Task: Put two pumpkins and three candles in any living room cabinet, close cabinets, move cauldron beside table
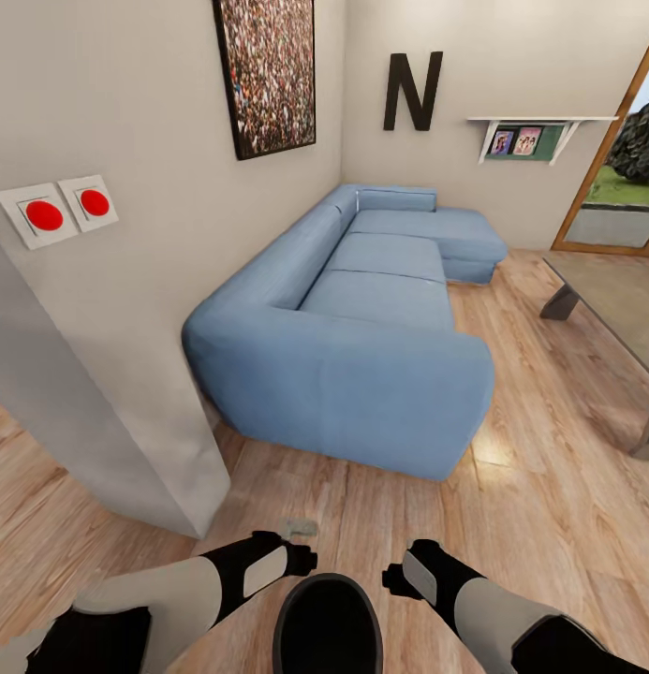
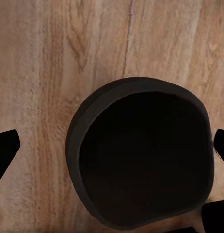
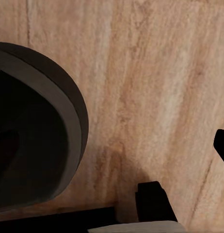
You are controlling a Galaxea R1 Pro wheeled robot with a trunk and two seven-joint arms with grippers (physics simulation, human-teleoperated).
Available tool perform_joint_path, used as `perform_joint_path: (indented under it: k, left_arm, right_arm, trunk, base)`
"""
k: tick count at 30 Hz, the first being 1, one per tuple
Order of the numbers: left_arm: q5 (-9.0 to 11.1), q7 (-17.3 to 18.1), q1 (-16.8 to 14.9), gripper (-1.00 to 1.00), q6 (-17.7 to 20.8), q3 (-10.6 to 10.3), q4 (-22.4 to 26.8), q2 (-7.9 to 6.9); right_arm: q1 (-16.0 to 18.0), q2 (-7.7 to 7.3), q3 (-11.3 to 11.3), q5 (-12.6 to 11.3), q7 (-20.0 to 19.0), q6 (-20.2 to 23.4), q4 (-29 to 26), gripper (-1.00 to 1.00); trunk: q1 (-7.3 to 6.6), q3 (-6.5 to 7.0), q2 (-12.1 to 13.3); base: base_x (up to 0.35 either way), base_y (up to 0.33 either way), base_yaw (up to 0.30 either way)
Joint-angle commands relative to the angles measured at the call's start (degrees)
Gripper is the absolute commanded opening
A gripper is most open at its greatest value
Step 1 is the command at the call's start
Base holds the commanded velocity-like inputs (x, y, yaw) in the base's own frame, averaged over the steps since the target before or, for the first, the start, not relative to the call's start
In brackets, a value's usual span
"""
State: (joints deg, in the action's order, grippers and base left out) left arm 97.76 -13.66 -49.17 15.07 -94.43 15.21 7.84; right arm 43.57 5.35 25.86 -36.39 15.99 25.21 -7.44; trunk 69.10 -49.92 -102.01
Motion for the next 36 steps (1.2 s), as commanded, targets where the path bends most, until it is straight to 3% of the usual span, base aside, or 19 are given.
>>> perform_joint_path:
  k: [1,6,20,27,36]
  left_arm:
    - [-0.02,-0.29,-0.04,1.0,-0.03,-0.05,2.99,-0.36]
    - [-0.02,-0.3,0.05,1.0,0.23,-0.2,6.02,-0.77]
    - [0.59,-0.52,0.27,1.0,0.45,-0.04,3.58,-1.56]
    - [0.63,-0.63,1.05,1.0,0.14,-0.06,0.77,-1.65]
    - [0.59,-0.65,1.26,1.0,-0.04,-0.06,0.86,-1.52]
  right_arm:
    - [0.01,-0.13,-0.02,-0.14,-0.27,0.21,0.1,1.0]
    - [-0.1,-0.32,-0.02,-0.03,-0.46,0.08,0.07,1.0]
    - [-0.59,0.18,0.38,-0.21,-0.98,0.35,0.01,1.0]
    - [-0.59,0.12,0.41,0.12,-7.58,0.55,0.24,1.0]
    - [-0.59,0.1,0.41,0.26,-8.55,0.37,0.46,1.0]
  trunk:
    - [0.0,0.0,0.0]
    - [0.0,0.0,0.0]
    - [3.07,-2.51,-5.61]
    - [4.61,-3.77,-8.42]
    - [6.59,-5.39,-12.03]
  base:
    - [0.0,0.0,0.0]
    - [0.0,0.0,0.0]
    - [0.0,0.0,0.0]
    - [0.0,0.0,0.0]
    - [0.0,0.0,0.0]
